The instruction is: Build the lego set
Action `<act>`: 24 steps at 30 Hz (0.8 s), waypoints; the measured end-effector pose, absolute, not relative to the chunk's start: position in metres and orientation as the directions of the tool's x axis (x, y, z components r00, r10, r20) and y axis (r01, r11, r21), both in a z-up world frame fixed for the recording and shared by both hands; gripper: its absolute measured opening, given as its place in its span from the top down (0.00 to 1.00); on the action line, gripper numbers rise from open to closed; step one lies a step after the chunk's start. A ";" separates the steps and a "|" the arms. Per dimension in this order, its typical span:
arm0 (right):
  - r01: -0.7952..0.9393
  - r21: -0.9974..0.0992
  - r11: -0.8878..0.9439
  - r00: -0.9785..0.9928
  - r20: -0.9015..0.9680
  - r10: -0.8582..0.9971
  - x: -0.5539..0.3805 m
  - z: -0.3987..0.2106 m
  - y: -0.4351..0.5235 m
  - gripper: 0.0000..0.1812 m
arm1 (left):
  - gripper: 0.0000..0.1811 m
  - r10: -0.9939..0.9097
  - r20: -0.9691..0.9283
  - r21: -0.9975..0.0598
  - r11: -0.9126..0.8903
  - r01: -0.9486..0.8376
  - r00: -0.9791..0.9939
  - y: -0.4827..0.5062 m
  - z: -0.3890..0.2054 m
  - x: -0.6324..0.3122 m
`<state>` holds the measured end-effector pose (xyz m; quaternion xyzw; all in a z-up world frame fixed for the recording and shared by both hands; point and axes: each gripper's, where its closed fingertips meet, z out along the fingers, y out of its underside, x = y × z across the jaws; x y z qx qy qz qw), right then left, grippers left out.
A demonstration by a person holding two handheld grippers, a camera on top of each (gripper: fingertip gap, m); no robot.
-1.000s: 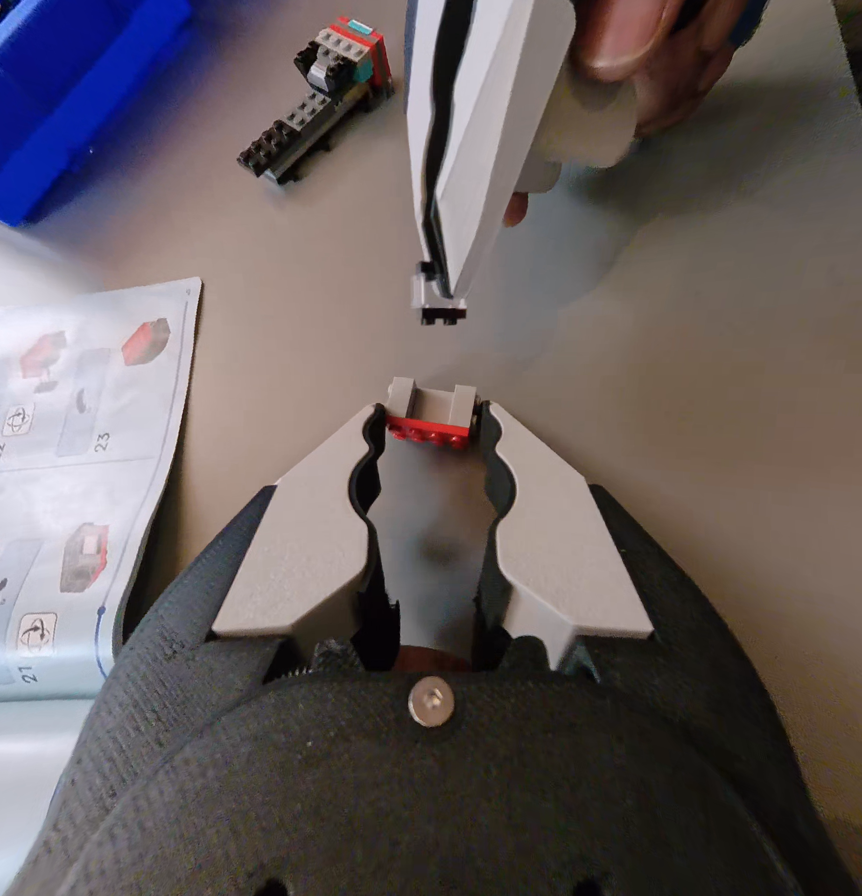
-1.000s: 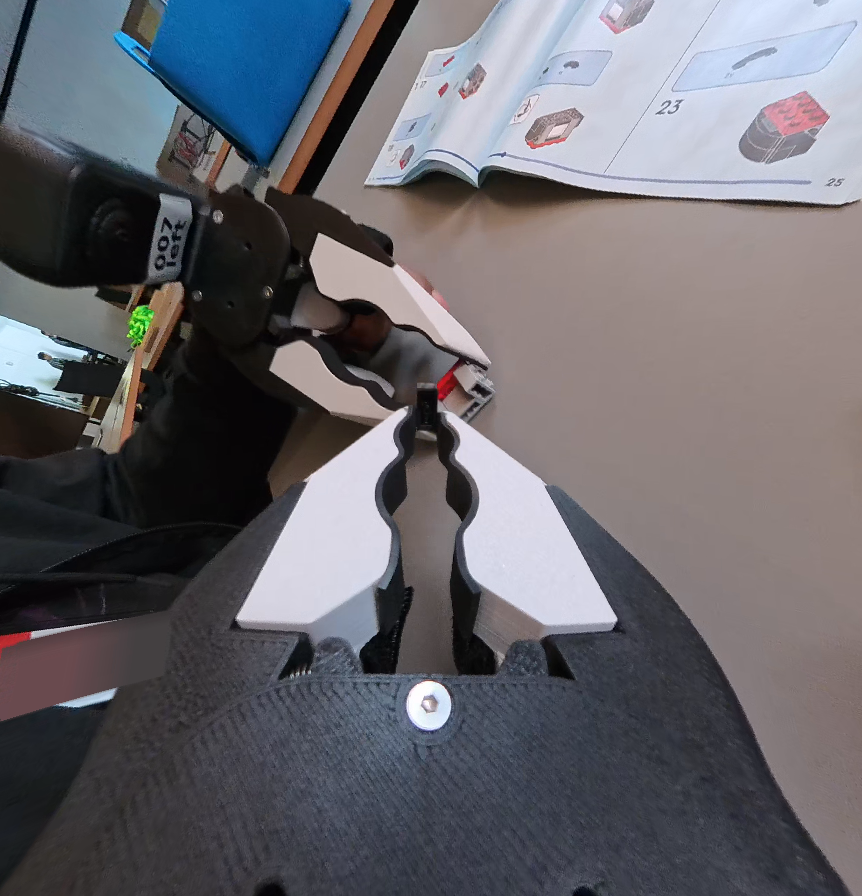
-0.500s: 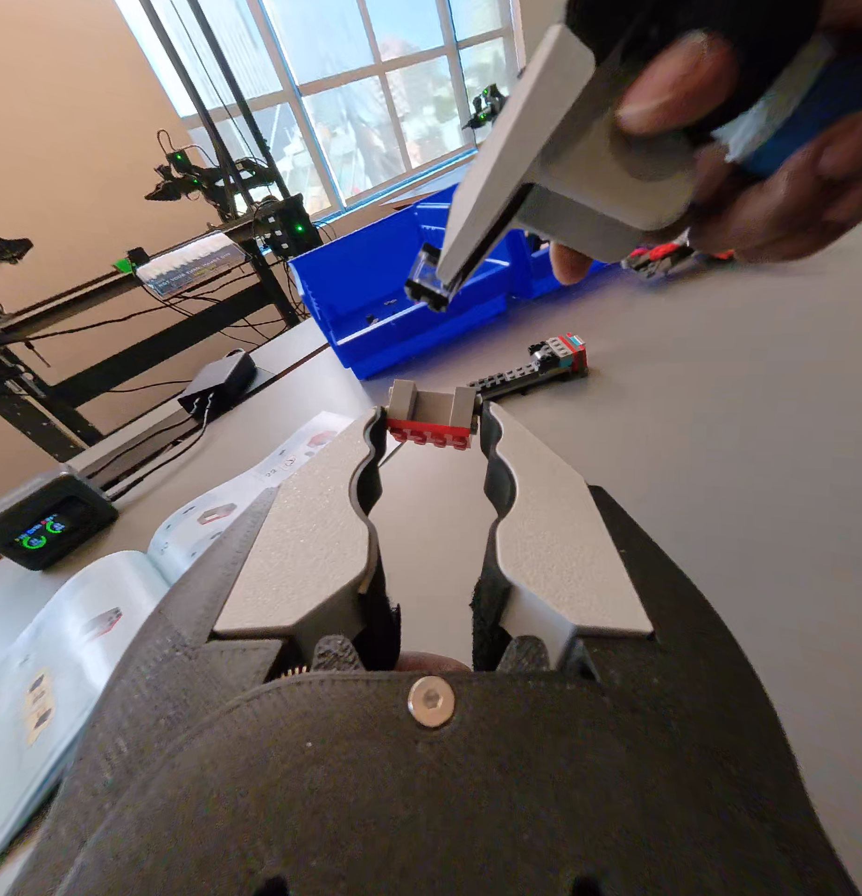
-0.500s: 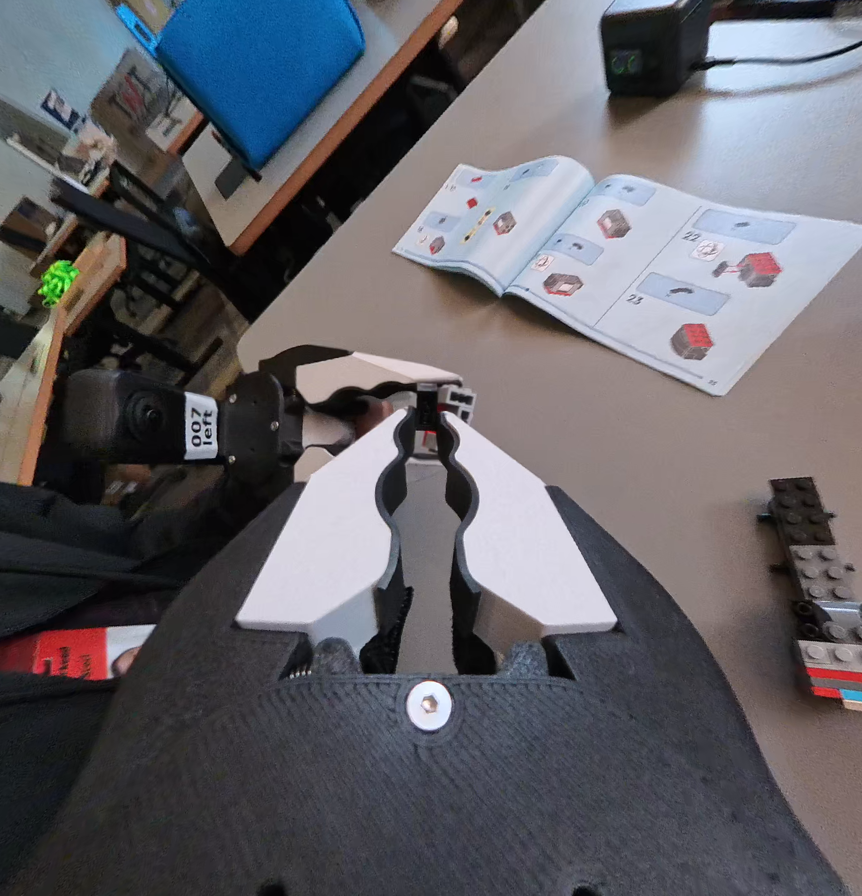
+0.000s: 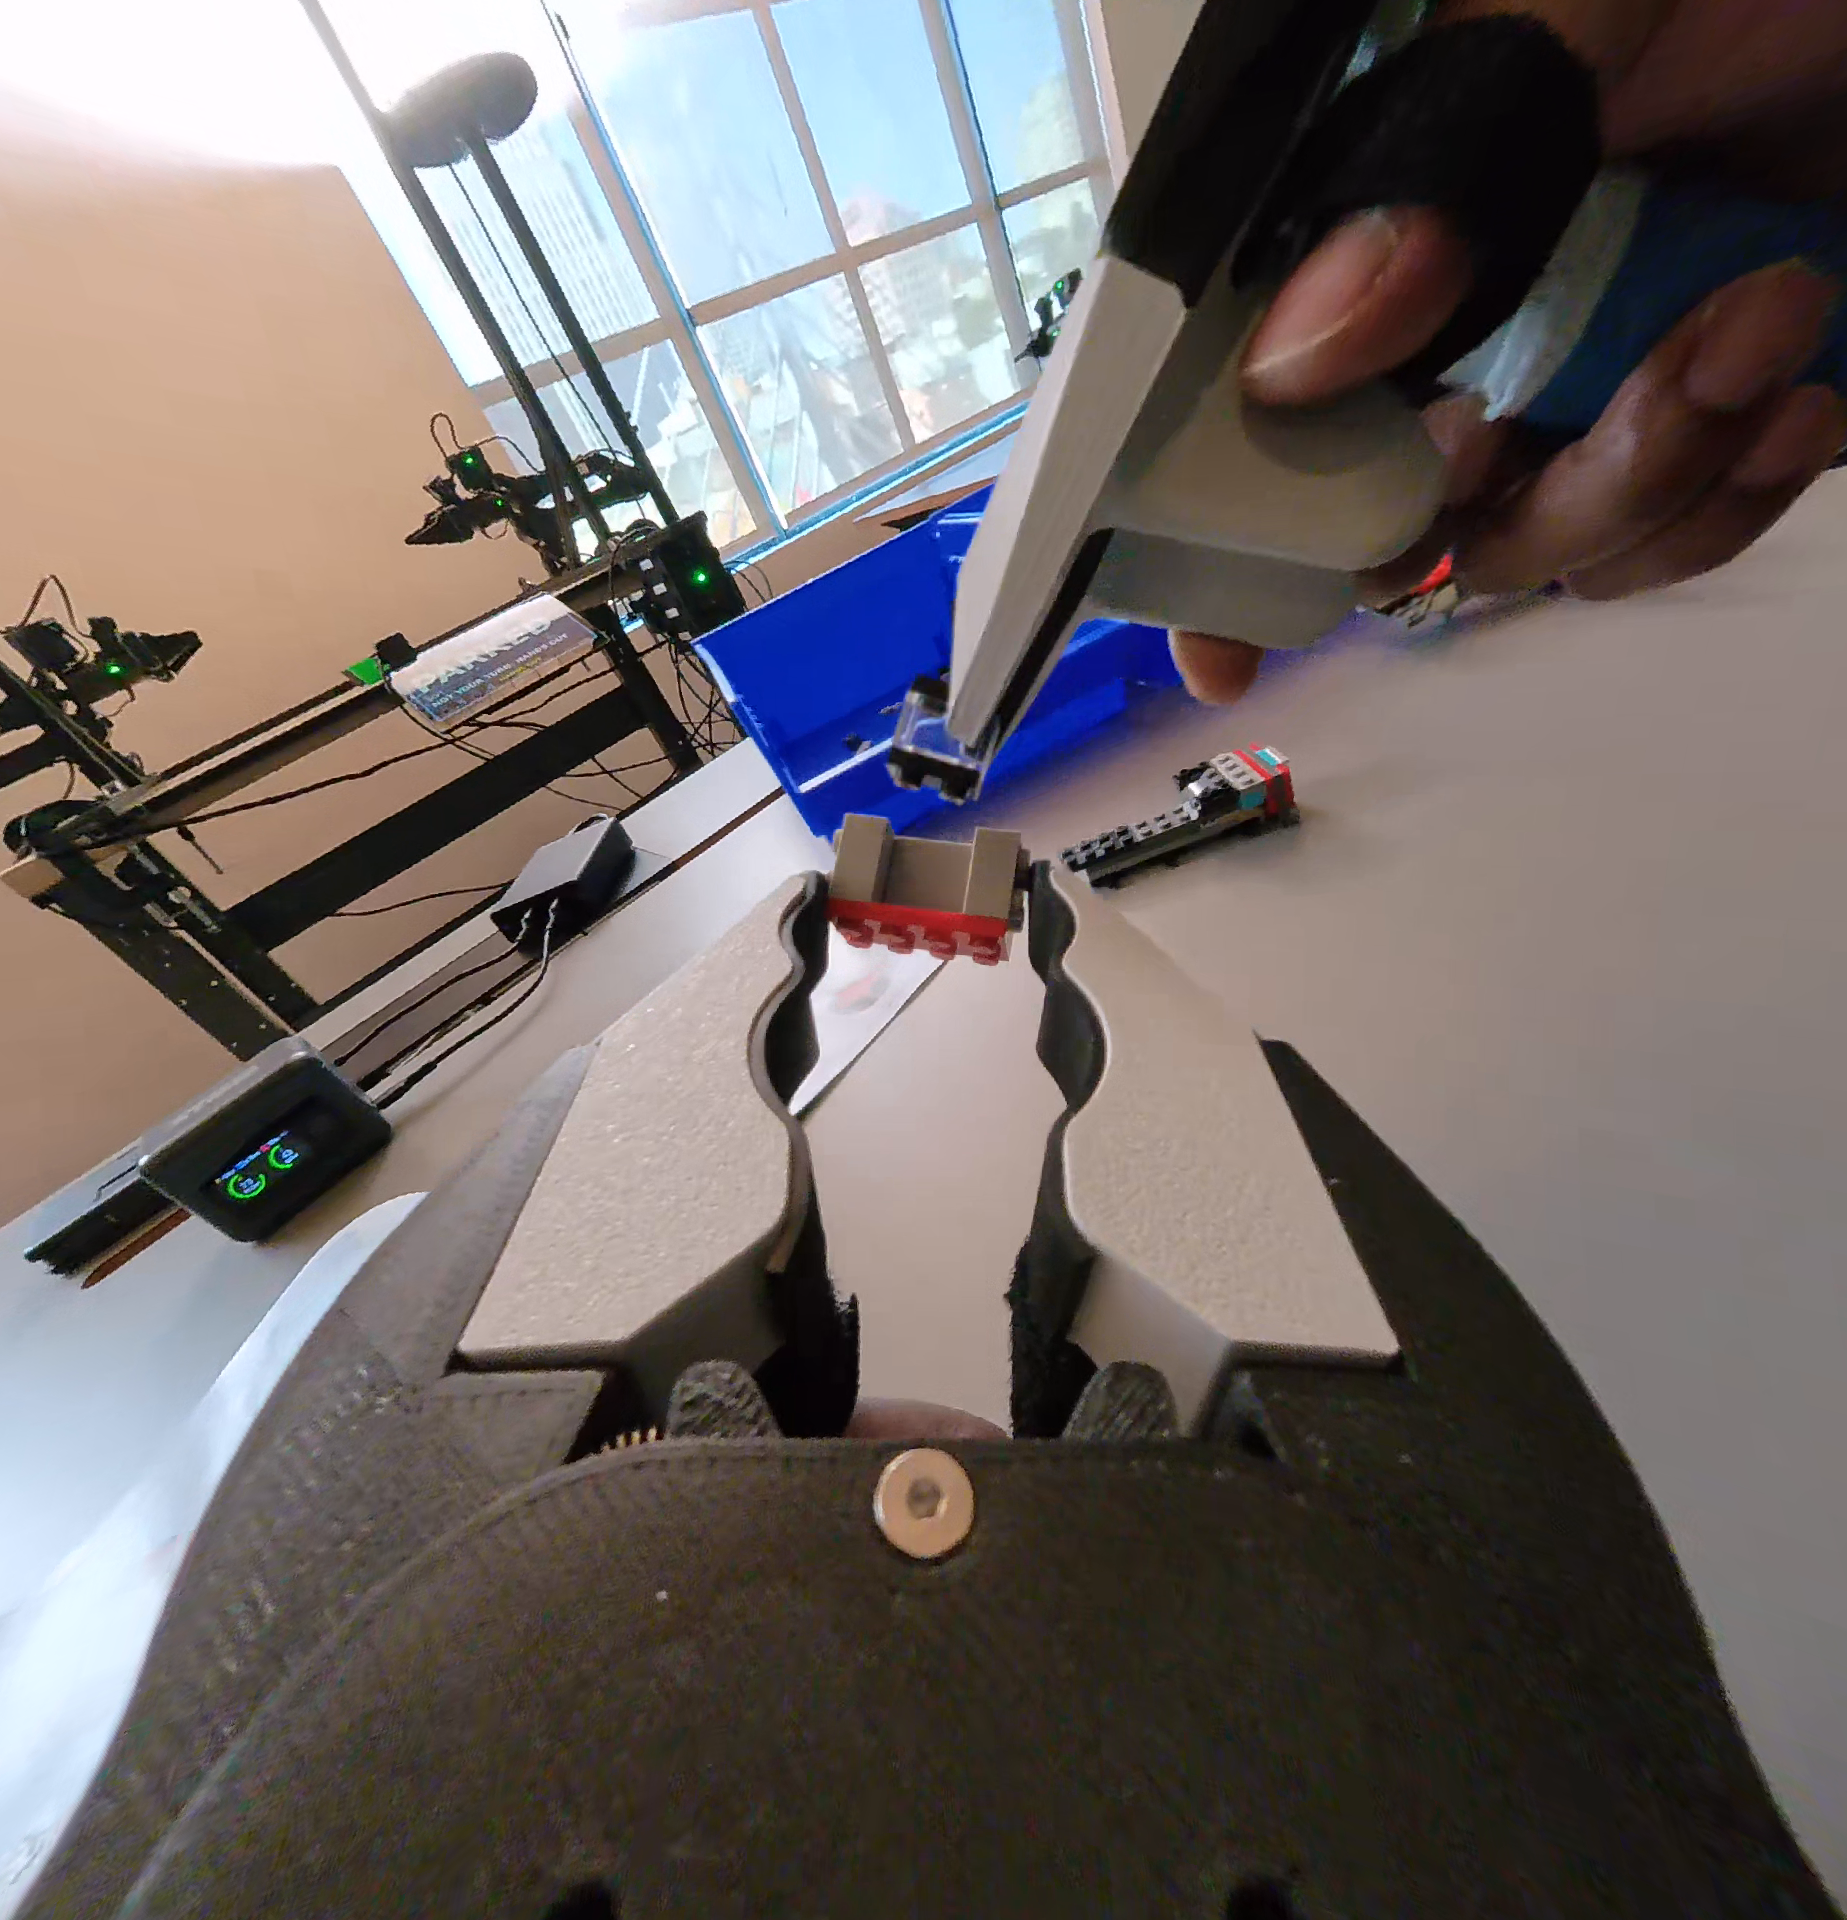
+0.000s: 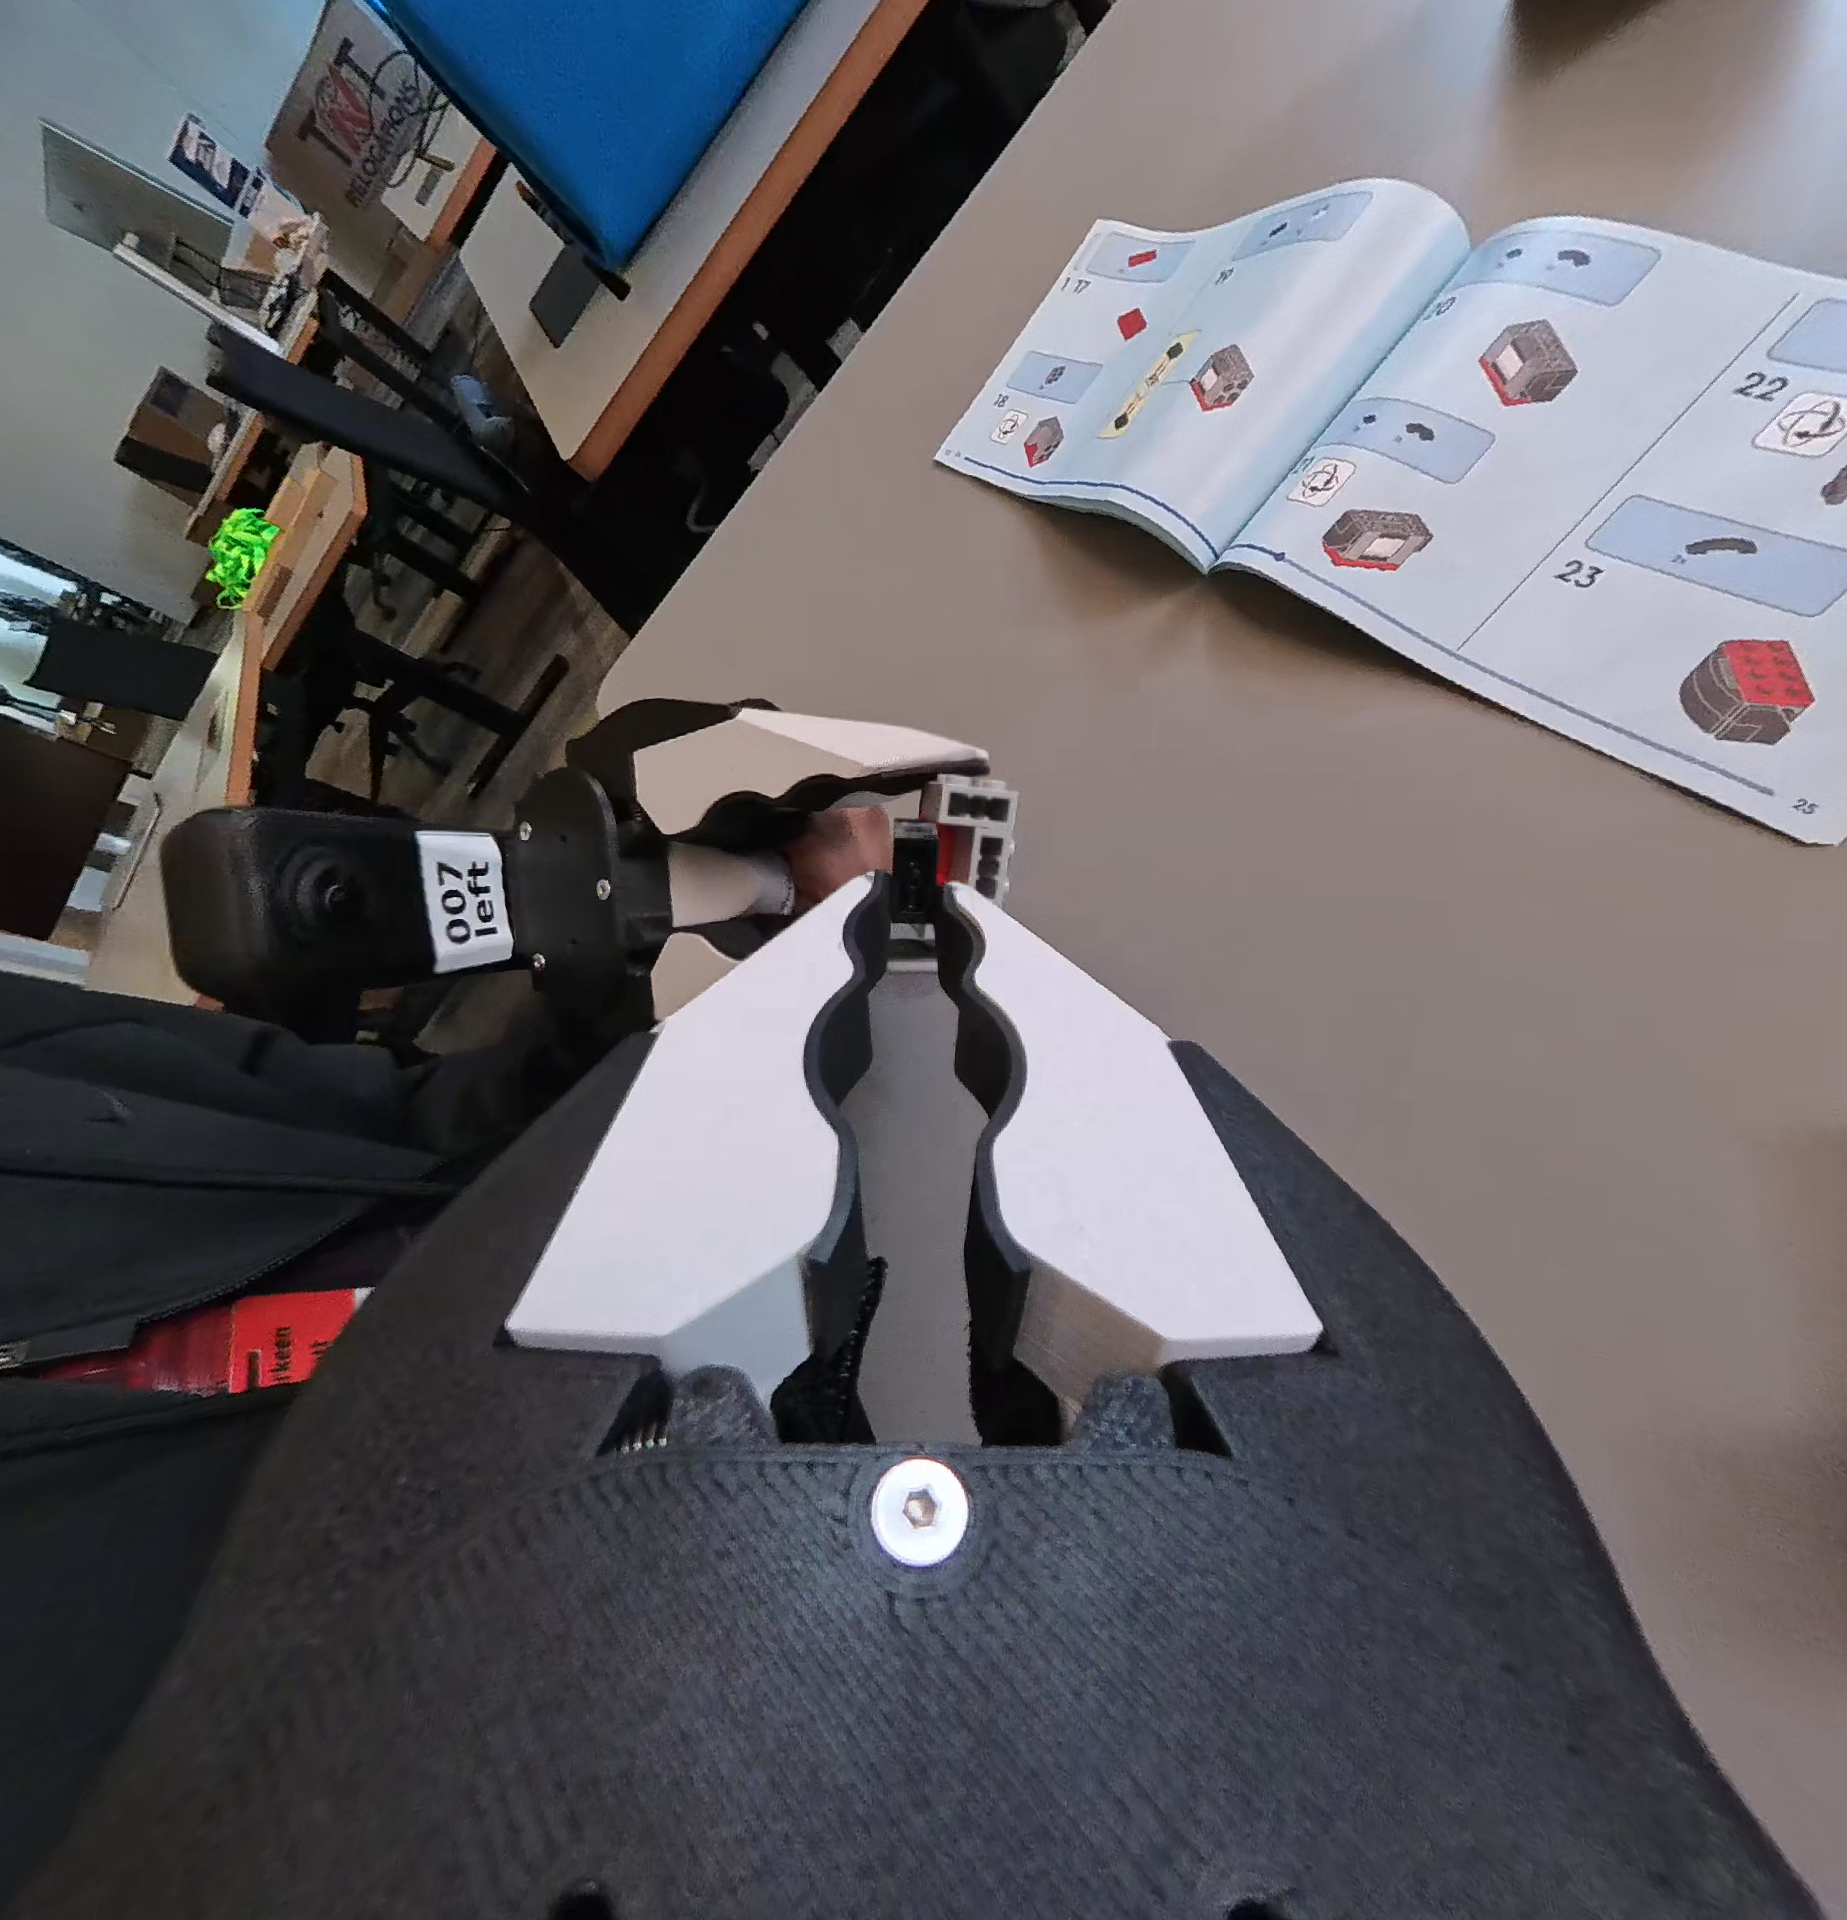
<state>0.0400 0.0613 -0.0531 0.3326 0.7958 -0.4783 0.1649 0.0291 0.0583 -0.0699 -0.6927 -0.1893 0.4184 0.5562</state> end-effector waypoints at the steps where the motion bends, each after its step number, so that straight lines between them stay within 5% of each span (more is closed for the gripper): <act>1: 0.692 -0.644 0.325 -0.720 -0.588 0.369 0.040 -0.054 0.060 0.96 | 0.78 0.727 -0.368 -0.929 -0.307 -0.205 0.580 0.059 -0.070 0.029; 24: 0.735 -0.569 0.369 -0.678 -0.629 0.380 0.039 -0.069 0.057 0.96 | 0.78 0.712 -0.422 -0.907 -0.344 -0.244 0.562 0.060 -0.073 0.028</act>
